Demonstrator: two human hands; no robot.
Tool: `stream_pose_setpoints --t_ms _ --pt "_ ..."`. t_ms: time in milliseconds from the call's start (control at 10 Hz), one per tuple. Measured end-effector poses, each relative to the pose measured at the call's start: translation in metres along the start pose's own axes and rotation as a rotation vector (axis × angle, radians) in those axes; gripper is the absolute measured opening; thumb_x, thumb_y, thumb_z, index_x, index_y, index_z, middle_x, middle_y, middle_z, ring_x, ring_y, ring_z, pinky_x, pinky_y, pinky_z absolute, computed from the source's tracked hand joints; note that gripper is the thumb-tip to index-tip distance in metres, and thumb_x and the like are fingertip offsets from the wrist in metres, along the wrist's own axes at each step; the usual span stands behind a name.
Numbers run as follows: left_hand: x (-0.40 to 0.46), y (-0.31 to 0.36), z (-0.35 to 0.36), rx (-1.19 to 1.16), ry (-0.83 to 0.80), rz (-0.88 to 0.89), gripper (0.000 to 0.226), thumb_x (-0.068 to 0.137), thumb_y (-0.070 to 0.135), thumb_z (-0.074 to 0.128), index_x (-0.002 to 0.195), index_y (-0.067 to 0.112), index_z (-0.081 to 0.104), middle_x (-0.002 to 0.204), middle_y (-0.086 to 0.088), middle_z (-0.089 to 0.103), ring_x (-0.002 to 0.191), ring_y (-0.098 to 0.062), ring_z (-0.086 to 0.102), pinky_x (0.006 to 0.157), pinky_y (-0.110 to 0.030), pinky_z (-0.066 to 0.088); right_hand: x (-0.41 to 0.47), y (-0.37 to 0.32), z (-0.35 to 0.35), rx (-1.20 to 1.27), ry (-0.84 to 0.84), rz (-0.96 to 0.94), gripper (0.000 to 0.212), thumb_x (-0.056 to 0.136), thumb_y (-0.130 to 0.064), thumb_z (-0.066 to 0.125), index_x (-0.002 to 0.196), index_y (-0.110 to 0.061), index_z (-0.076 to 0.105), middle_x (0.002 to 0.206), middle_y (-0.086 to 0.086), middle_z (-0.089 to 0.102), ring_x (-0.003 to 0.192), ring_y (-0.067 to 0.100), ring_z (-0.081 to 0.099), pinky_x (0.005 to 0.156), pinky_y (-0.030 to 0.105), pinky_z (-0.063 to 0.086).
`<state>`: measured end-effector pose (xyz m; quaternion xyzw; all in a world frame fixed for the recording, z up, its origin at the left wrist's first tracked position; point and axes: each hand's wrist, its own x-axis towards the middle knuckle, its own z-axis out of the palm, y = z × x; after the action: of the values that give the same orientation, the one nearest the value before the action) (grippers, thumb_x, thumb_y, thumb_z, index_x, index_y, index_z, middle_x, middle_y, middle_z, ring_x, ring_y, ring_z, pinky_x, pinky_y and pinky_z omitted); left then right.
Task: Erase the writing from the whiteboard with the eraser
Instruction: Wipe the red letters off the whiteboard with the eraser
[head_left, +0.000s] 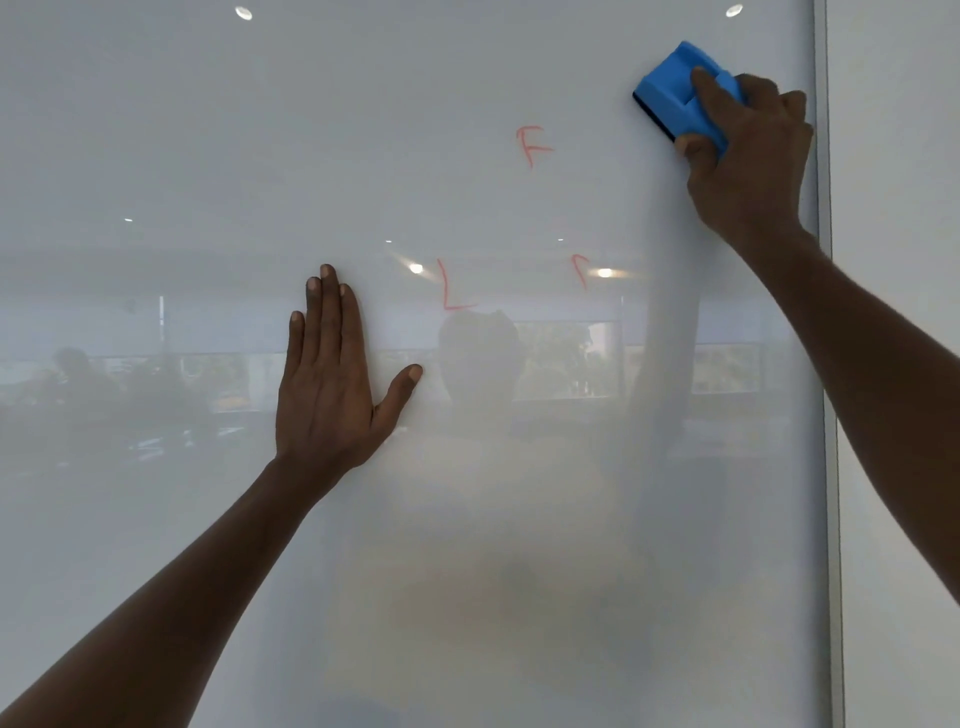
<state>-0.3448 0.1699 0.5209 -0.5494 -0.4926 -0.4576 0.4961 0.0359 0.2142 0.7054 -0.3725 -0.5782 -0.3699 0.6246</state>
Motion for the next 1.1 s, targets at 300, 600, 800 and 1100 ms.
stream_pose_setpoints --t_ms 300,600,800,1100 --pt "0.000 0.003 -0.001 -0.002 -0.003 -0.015 0.094 0.102 0.065 0.034 0.163 -0.003 0.009 0.173 -0.020 0.001 0.162 -0.030 -0.001 0.131 -0.039 0.001 -0.020 -0.022 0.010 0.041 -0.019 0.048 0.051 0.098 -0.033 0.047 0.148 -0.026 0.039 0.139 0.013 0.044 0.127 0.031 0.039 0.101 0.036 0.033" --pt "-0.001 0.004 0.000 0.003 -0.001 -0.016 0.095 0.102 0.065 0.034 0.163 -0.003 0.010 0.173 -0.021 0.002 0.162 -0.031 0.000 0.131 -0.042 0.003 -0.100 -0.066 0.010 0.073 -0.080 -0.175 0.048 0.092 -0.029 0.057 0.139 -0.023 0.052 0.129 0.016 0.053 0.108 0.038 0.049 0.088 0.041 0.040" --pt "-0.001 0.002 0.000 0.011 -0.009 -0.016 0.096 0.101 0.066 0.035 0.163 -0.002 0.009 0.173 -0.021 0.002 0.162 -0.030 -0.001 0.131 -0.042 0.003 -0.171 -0.087 0.006 0.092 -0.151 -0.277 0.048 0.090 -0.026 0.062 0.137 -0.024 0.055 0.130 0.012 0.054 0.102 0.031 0.049 0.085 0.035 0.034" --pt "-0.001 0.003 -0.001 0.012 -0.016 -0.021 0.097 0.100 0.067 0.034 0.163 -0.003 0.011 0.173 -0.020 0.002 0.162 -0.030 0.000 0.131 -0.043 0.005 -0.184 -0.083 0.009 0.098 -0.184 -0.402 0.043 0.093 -0.023 0.062 0.137 -0.022 0.056 0.134 0.010 0.054 0.108 0.031 0.051 0.094 0.041 0.038"
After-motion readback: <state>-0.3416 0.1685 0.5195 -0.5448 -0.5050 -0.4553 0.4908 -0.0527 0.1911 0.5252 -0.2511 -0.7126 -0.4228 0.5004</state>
